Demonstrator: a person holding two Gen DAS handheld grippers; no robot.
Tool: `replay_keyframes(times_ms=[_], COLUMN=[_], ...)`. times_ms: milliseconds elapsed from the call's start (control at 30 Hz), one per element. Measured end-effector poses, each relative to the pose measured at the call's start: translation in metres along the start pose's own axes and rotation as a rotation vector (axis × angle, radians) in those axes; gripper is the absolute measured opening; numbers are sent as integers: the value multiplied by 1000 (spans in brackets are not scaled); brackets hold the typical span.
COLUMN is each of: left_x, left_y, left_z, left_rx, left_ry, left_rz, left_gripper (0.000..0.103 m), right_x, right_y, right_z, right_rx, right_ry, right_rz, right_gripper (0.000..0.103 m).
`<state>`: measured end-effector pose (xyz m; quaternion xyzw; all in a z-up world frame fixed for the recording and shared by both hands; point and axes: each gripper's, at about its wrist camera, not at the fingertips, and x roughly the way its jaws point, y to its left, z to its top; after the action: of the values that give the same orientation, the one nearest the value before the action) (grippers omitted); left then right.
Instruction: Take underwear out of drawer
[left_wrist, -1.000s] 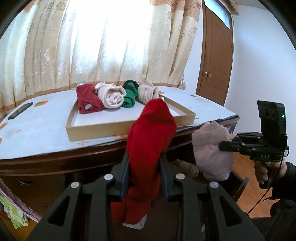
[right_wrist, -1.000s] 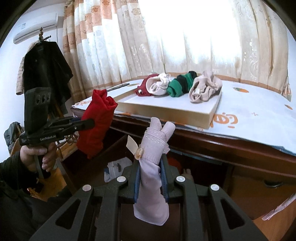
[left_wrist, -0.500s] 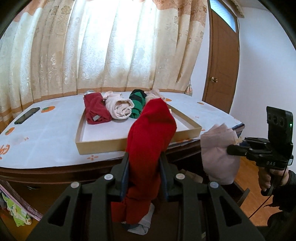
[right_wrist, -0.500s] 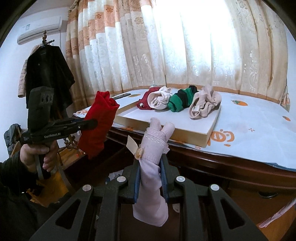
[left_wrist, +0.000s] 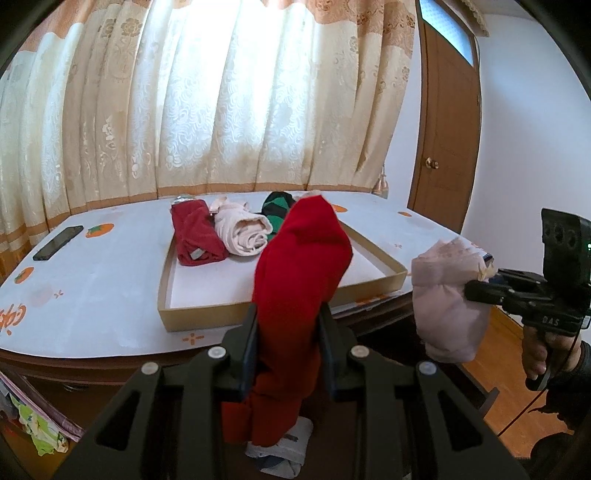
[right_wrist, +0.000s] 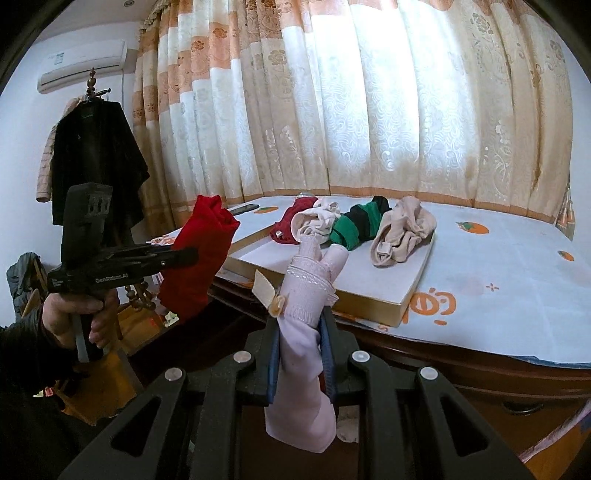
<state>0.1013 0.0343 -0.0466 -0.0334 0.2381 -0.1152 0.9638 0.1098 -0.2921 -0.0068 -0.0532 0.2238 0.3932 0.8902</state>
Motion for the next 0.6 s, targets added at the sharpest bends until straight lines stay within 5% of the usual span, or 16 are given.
replay_keyframes(times_ms=[600], left_x=[2], left_y=[2], left_z=[15], left_rx=[-17], left_ry=[-23], left_rz=[31], left_gripper=[27], right_x=[-8], right_y=[7], right_z=[16], right_rx=[-17], right_ry=[-60], right_rz=[10], right_gripper=[21])
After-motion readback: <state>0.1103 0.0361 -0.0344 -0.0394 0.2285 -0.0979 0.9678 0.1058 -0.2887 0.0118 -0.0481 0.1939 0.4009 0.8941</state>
